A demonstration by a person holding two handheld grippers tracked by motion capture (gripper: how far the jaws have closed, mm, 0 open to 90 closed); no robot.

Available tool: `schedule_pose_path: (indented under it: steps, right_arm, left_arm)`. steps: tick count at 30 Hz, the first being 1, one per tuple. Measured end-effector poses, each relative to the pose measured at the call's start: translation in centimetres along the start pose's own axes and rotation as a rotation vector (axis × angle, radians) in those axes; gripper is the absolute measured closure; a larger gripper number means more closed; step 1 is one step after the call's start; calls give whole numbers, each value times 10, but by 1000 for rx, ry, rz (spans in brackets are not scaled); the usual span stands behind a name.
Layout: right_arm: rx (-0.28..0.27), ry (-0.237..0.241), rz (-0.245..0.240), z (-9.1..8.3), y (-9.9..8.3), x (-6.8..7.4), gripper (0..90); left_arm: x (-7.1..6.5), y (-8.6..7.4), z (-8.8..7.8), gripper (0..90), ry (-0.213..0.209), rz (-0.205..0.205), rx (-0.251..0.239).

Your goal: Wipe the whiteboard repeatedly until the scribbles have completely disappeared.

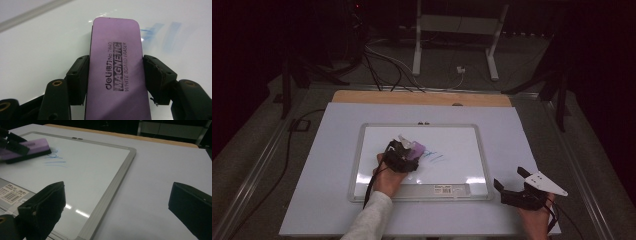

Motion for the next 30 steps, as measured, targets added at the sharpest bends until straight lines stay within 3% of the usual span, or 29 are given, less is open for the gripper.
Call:
schedule_pose_path:
  steps: [3,5,12,15,19,24,26,28,30]
  right_arm:
    - [0,1,0,0,0,0,13]
    - [-3,-1,1,-1,0,0,13]
    - [-4,-4,6,-1,0,-1,13]
    - [-2,-2,1,-1,0,-1,13]
    - [-1,-1,1,-1,0,-1,13]
    - [-1,0,0,0,0,-1,13]
    - [-1,0,1,0,0,0,13]
    - [-2,0,1,-1,0,0,13]
    - [-3,-3,3,-2,0,-1,13]
  left_arm:
    - [-9,-1,-1,420,-26,41,2]
    - [-3,-1,0,420,-40,15,3]
    - [38,8,5,420,85,-102,-14]
    - [47,14,10,420,113,-139,-16]
    - [39,20,15,420,113,-133,-13]
    - [10,20,17,420,41,-52,-4]
    - [0,19,17,420,-8,-20,5]
    - [-2,18,16,420,-1,7,2]
    - [3,19,16,420,2,-17,2]
Point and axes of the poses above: each handheld gripper's, and its own axes: z roughly forward along the jaws, y roughly out of its top, x roughly to its left, the point moved 3 cm from there along z, roughly forward along the jaws, and after that the axes turned 7 degrees about -z, right-handed, at the moved point
